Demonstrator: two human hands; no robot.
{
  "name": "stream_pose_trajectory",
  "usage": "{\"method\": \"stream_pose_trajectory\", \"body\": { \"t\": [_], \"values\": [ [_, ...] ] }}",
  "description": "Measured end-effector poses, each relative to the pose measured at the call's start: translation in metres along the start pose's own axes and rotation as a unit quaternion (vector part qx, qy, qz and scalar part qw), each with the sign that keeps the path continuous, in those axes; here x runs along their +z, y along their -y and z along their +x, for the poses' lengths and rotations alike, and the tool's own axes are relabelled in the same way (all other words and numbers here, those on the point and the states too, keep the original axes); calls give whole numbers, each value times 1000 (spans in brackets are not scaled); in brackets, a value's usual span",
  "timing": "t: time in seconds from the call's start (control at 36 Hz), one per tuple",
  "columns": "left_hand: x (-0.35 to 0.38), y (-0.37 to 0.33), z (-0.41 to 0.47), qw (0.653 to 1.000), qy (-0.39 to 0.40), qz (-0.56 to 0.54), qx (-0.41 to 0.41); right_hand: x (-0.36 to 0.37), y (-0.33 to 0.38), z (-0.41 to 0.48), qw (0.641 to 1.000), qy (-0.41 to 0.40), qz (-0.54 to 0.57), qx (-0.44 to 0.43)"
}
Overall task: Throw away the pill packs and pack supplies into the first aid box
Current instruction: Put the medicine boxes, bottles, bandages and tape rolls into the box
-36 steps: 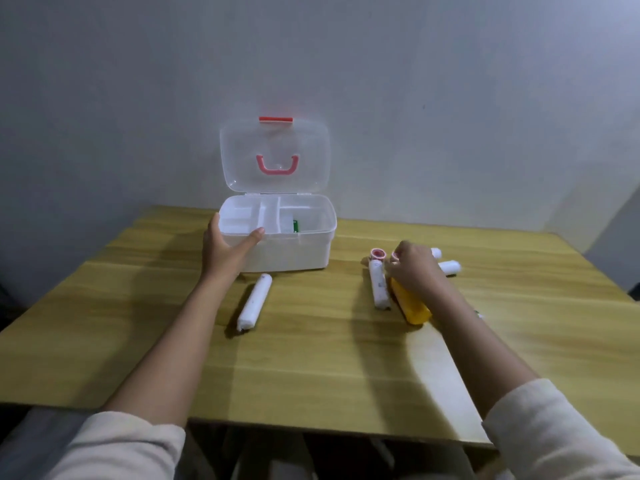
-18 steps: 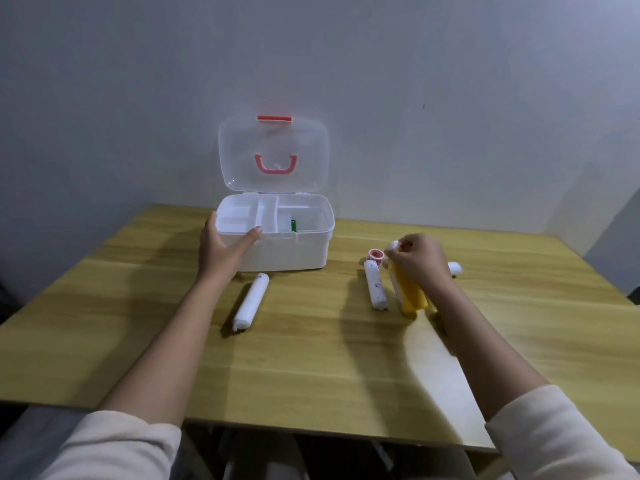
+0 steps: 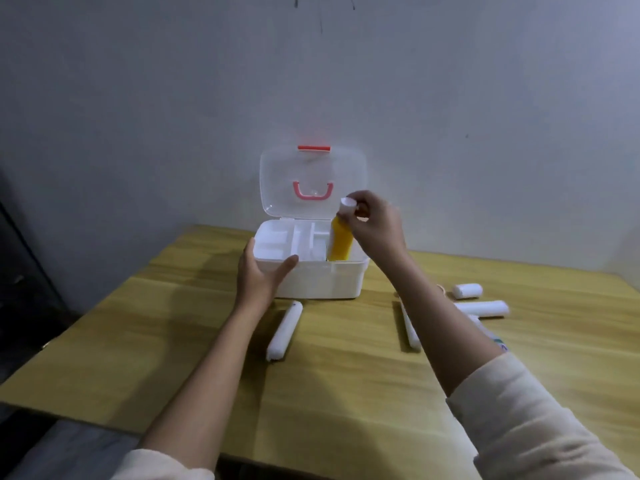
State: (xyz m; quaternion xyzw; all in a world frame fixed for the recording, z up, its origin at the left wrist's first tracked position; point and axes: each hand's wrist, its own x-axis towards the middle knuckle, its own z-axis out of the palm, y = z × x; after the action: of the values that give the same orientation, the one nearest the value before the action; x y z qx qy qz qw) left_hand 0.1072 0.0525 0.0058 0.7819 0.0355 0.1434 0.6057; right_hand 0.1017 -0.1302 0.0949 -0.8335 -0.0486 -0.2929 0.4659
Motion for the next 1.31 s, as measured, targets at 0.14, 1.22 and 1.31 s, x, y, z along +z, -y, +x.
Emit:
{"method": "stream_pose_trajectory", "body": {
  "t": [0.14, 1.22, 1.31],
  "values": [
    [3, 4, 3, 1000, -9, -5, -7, 23, -16, -3, 997, 76, -27, 3],
    [8, 9, 6, 1000, -3, -17, 3, -112, -102, -116, 899, -40, -377, 218],
    [9, 11, 7, 1000, -5, -24, 7, -116, -108, -126, 856, 19, -442, 267]
  ]
}}
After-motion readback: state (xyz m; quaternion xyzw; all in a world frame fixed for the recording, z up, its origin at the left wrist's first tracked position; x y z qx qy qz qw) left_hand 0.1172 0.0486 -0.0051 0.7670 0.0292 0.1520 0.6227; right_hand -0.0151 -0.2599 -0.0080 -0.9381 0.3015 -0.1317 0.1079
